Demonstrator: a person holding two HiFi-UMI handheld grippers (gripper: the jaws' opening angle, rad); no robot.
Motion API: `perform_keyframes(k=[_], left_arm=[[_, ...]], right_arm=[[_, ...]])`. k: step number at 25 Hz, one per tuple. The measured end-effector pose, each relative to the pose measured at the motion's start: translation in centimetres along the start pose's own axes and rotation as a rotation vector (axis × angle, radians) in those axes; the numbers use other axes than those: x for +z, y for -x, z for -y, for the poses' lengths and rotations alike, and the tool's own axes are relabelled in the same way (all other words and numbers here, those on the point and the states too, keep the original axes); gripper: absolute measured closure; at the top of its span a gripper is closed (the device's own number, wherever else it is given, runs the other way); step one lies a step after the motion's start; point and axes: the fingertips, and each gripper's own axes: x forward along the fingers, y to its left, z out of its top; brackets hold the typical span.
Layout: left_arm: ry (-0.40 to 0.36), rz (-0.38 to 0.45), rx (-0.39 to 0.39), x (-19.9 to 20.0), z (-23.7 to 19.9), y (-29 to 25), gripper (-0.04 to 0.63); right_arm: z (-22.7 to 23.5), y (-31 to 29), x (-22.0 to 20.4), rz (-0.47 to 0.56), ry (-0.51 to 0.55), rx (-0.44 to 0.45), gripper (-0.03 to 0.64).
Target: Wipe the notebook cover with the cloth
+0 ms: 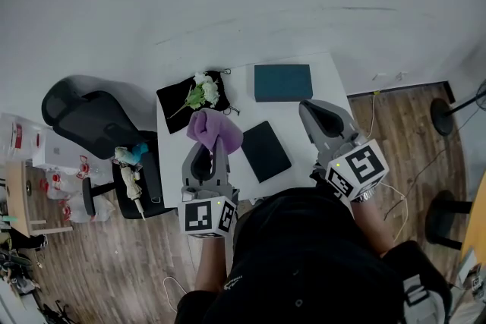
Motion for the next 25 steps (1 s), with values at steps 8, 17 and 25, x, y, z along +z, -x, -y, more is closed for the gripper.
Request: perform_keyframes(k=[8, 17, 25], left_arm=[[0.007, -0.003, 0.007, -0.2, 0.3, 0.0, 0.526], [0.009, -0.01, 0.021, -0.9, -0.1, 0.2, 0.526], [0.011, -0.022, 0.015, -1.2, 0.6, 0.4, 0.526]], right_arm=[[0.3, 0.0, -0.7, -0.009, -0.009, 0.0, 0.614], [0.4, 0.0, -1.0, -0.017, -0.014, 0.003, 0.614], [0.2, 0.2, -1.4, -0.029, -0.015, 0.01, 0.614]])
